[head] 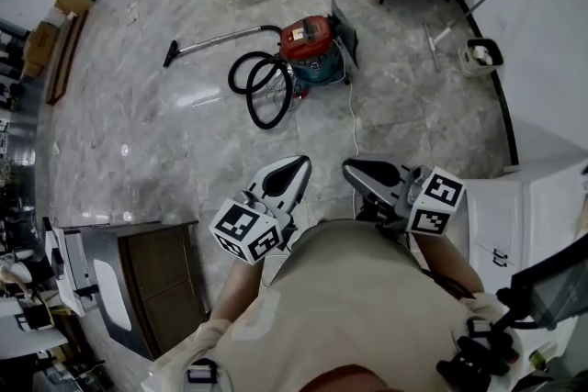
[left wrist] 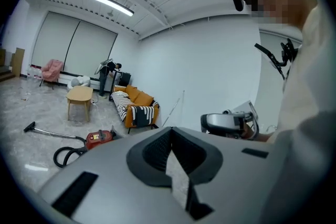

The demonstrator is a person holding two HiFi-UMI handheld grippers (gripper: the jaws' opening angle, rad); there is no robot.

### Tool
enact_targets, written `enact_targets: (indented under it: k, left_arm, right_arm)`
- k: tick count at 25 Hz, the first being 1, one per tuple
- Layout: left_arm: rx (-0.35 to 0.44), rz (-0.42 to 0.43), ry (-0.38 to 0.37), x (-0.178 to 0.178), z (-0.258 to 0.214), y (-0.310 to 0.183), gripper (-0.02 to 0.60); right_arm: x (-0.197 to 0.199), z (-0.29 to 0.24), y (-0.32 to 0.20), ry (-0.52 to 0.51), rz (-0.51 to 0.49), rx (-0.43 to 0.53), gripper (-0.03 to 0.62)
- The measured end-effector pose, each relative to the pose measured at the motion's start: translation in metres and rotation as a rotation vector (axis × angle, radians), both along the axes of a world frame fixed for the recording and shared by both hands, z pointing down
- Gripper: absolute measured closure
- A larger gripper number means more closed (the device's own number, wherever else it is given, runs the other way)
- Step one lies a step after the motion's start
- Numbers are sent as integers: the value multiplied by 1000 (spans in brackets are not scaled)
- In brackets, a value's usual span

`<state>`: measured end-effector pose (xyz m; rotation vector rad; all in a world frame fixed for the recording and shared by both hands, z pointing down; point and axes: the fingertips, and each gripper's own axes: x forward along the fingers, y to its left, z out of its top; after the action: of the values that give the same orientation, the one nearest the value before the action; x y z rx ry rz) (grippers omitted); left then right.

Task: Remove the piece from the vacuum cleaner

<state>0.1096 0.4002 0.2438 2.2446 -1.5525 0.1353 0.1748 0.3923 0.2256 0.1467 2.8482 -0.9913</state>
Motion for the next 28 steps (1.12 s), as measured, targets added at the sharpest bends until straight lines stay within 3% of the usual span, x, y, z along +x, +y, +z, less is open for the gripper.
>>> enact_targets:
  k: [11,20,28]
  left_arm:
    - [-12,-5,-128,52,-10,-56,578]
    - [-17,29,-168,66,-8,-85,578]
    - [17,75,-144,66,-2,-106,578]
  right_arm:
    - [41,5,-46,-41,-103,41,592]
    - [59,15,-77,-52,-51,13,591]
    - [62,23,-95,17,23,69,592]
